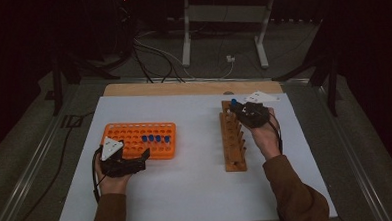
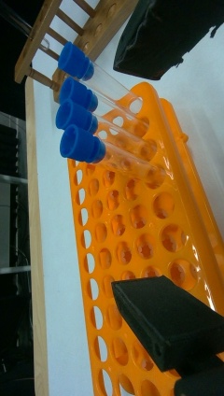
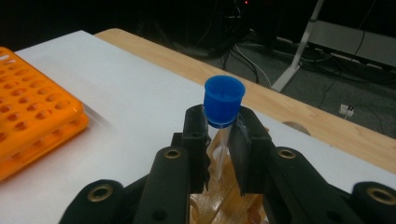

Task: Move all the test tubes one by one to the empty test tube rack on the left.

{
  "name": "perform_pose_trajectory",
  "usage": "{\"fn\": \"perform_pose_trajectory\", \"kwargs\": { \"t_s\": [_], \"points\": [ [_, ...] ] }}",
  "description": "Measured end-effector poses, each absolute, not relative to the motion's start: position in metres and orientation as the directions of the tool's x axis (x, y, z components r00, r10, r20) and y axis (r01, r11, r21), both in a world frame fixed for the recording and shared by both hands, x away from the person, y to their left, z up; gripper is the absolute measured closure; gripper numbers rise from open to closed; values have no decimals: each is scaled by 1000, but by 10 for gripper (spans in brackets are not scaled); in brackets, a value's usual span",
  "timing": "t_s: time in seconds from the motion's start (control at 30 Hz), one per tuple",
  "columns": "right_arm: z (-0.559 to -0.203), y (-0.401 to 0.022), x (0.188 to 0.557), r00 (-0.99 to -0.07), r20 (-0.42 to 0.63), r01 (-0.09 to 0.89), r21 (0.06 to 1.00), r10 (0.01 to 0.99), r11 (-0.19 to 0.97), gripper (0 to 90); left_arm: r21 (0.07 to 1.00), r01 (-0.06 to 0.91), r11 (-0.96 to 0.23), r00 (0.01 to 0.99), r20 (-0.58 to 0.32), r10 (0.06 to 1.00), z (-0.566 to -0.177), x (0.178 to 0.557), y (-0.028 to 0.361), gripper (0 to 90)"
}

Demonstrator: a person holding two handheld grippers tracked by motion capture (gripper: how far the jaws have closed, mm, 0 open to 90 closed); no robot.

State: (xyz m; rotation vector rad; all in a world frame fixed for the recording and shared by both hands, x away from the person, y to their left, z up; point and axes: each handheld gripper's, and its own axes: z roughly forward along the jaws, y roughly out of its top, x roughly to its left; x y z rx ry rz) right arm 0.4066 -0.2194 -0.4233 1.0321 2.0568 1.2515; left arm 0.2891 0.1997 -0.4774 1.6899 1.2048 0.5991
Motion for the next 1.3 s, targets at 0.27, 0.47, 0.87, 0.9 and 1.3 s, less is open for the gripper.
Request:
{"fn": "perform_pose_trajectory", "kwargs": {
  "t_s": [0.27, 0.47, 0.87, 0.9, 1.3],
  "points": [
    [-412, -220, 402, -590, -28, 323, 908, 807, 268, 767, 892, 447, -67, 395, -130, 910, -477, 289, 200, 6],
    [-407, -221, 396, -597, -29, 311, 913, 802, 265, 766, 893, 446, -63, 393, -132, 910, -477, 289, 200, 6],
    [-403, -218, 386, -640, 10, 316, 915, 768, 251, 766, 895, 443, -57, 392, -136, 910, -476, 288, 200, 6],
    [-404, -216, 385, -646, 8, 314, 914, 764, 256, 766, 895, 442, -56, 392, -137, 910, -476, 288, 200, 7],
    [-415, -201, 371, -696, 28, 330, 900, 717, 285, 766, 906, 418, -57, 391, -123, 912, -472, 285, 197, 7]
  ]
}}
